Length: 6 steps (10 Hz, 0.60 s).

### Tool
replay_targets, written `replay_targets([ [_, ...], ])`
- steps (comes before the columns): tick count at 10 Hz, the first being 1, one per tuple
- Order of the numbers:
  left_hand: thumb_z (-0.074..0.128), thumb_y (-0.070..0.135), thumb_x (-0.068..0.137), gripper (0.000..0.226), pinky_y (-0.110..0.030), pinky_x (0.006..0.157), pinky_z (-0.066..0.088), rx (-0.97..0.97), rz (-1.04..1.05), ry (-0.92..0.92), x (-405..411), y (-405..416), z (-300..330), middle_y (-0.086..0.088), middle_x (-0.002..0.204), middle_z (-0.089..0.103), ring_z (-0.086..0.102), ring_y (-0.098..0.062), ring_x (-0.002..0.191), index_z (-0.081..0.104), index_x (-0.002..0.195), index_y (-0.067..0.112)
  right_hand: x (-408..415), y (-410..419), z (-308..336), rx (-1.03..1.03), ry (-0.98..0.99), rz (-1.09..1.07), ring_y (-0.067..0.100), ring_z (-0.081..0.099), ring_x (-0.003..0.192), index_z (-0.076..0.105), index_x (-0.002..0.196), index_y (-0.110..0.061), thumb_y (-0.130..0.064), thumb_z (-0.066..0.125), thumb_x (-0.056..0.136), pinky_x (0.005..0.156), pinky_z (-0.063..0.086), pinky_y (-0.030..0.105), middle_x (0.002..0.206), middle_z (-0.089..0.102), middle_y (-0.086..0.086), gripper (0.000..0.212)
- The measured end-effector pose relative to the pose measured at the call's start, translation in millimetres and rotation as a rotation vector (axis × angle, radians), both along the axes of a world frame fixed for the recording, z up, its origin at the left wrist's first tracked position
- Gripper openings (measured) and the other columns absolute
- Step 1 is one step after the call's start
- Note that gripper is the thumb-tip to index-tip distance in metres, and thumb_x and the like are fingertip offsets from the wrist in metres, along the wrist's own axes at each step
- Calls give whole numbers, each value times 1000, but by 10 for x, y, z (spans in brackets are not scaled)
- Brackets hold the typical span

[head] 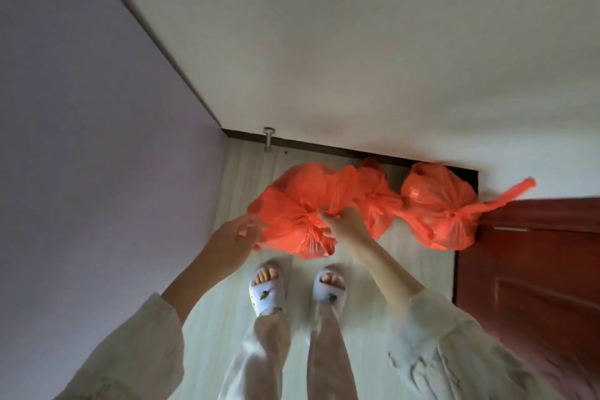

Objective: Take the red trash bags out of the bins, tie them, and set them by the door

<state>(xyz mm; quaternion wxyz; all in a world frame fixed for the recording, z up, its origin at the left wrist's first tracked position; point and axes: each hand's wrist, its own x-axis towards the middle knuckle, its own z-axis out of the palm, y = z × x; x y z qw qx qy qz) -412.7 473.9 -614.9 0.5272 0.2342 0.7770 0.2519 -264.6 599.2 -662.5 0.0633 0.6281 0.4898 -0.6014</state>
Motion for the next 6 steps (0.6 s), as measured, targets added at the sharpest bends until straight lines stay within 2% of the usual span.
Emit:
replay_targets([
  [1,42,9,92,21,-26,71,47,-37,35,-7,-136,165,-555,6,75,64,62,-11,68,62,93,16,-166,321,-652,47,-53,111,44,64,95,65,92,16,-20,55,90,91,47,55,94,66,35,37],
  [2,42,10,93,22,-22,68,47,-53,67,-2,-227,290,-1063,5,77,65,62,-10,71,61,89,22,-261,589,-1188,96,-67,116,39,64,95,64,96,12,-21,55,90,92,47,53,95,68,29,35],
  [3,42,9,93,22,-22,69,47,-73,85,4,-267,374,-1435,5,77,65,62,-10,71,60,89,21,-307,745,-1577,21,-76,54,21,56,86,59,111,6,-21,52,91,93,48,39,84,59,8,34],
  [4,42,9,92,22,-25,70,47,-87,82,-2,-274,375,-1607,5,77,65,62,-12,71,60,88,22,-340,765,-1832,-110,-46,-87,30,61,91,61,96,4,-13,48,93,99,45,49,85,54,14,22],
  [5,42,12,93,22,-28,72,48,-111,60,-12,-283,377,-1586,6,78,65,63,-13,73,59,86,25,-380,737,-1742,-137,-68,-182,41,61,98,56,73,-7,-13,50,93,101,42,54,90,58,23,21],
  [6,43,13,93,19,-26,72,48,-101,52,23,-326,443,-1402,6,79,65,63,-11,74,60,90,22,-380,757,-1517,-168,-25,-261,46,58,106,54,111,17,-10,48,94,101,41,52,120,53,40,32],
])
